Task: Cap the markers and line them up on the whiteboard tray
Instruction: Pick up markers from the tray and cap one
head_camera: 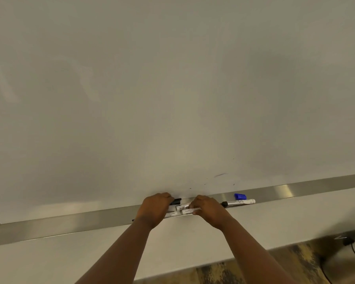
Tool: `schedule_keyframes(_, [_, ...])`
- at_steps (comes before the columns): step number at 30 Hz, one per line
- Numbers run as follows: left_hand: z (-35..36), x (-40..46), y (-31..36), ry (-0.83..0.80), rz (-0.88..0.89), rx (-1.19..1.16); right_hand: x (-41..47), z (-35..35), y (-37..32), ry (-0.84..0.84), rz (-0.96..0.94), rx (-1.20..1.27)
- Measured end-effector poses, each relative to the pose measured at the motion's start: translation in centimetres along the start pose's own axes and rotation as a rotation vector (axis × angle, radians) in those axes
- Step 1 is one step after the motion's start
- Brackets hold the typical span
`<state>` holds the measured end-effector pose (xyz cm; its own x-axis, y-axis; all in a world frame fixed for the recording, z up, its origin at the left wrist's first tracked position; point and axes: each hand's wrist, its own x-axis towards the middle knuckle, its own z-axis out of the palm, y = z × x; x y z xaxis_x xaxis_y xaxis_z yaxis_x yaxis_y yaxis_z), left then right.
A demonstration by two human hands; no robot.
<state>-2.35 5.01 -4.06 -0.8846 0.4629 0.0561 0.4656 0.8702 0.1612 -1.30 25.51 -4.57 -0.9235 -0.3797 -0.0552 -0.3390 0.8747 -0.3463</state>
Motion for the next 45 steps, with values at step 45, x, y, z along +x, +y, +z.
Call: schedule_keyframes(45, [-2.6,-0.4,2.1,0.269,-0.086,-0.794,-1.8,-3.8,-5.2,0.895,0.218,1.365])
